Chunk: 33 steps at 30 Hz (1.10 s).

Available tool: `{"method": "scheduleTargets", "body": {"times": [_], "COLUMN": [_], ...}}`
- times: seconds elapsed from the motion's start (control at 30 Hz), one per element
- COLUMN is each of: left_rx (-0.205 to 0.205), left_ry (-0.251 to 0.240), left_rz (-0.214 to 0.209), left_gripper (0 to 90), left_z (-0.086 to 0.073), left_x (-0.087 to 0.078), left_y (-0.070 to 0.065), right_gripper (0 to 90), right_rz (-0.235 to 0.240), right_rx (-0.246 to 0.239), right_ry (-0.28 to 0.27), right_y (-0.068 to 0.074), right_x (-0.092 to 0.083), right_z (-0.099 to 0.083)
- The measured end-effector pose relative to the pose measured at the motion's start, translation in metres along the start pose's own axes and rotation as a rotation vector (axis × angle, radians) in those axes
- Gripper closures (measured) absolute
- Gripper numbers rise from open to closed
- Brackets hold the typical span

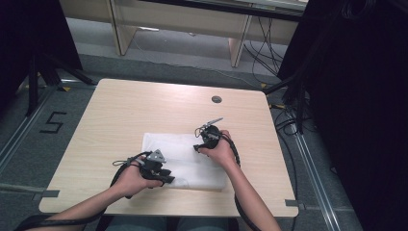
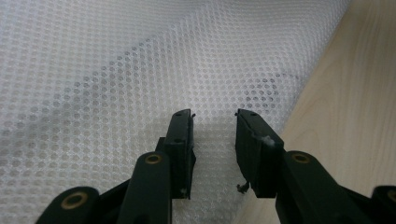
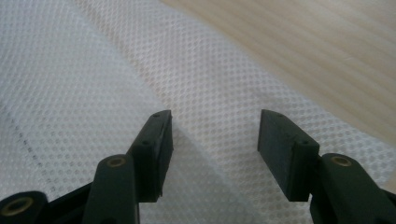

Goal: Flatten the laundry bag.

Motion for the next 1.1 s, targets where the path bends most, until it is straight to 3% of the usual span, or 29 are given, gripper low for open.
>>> {"method": "scheduleTargets", "body": {"times": [0.2, 0.43, 0.47, 0.53, 0.57, 0.63, 0.7, 0.87, 0.97, 1.1], "left_rx": [0.001, -0.006, -0.006, -0.003, -0.005, -0.010, -0.002, 0.002, 0.015, 0.042], "left_ry": [0.002, -0.007, -0.007, -0.003, -0.008, -0.015, -0.010, -0.011, -0.031, -0.014], "left_rz": [0.003, 0.001, 0.001, 0.003, 0.001, 0.001, 0.004, 0.011, -0.025, -0.080], "left_gripper": [66.0, 66.0, 66.0, 66.1, 66.1, 66.1, 66.1, 68.8, 79.1, 82.0], "left_z": [0.000, 0.000, 0.000, 0.000, 0.000, 0.000, 0.000, 0.000, 0.004, 0.007], "left_x": [0.000, 0.001, 0.001, 0.000, 0.001, 0.001, 0.001, -0.001, -0.005, -0.003], "left_y": [0.000, -0.001, -0.001, 0.000, -0.001, -0.002, -0.001, -0.001, -0.009, -0.029], "right_gripper": [46.3, 55.5, 64.5, 67.4, 74.6, 76.4, 84.9, 89.0, 89.4, 89.5], "right_rz": [0.046, 0.037, 0.037, 0.036, 0.040, 0.038, 0.028, 0.011, 0.013, 0.009], "right_rx": [-0.018, -0.071, -0.100, -0.110, -0.130, -0.147, -0.173, -0.176, -0.163, -0.137], "right_ry": [0.028, 0.056, 0.068, 0.075, 0.088, 0.091, 0.115, 0.137, 0.121, 0.090], "right_y": [0.010, 0.015, 0.019, 0.021, 0.024, 0.024, 0.029, 0.032, 0.030, 0.030], "right_x": [0.002, 0.002, 0.001, 0.000, 0.000, 0.001, 0.001, 0.000, -0.001, -0.010], "right_z": [-0.002, 0.000, 0.000, 0.001, 0.002, 0.003, 0.005, 0.007, 0.008, 0.011]}}
Point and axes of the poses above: each handheld gripper's, and its own axes: x roughly forward along the jaws, z roughly out of its top, y roughly to its left, the point moved 2 cm from there along x, roughly forward along the jaws, and after that the axes turned 4 degrees about y, right-handed, at the moved point
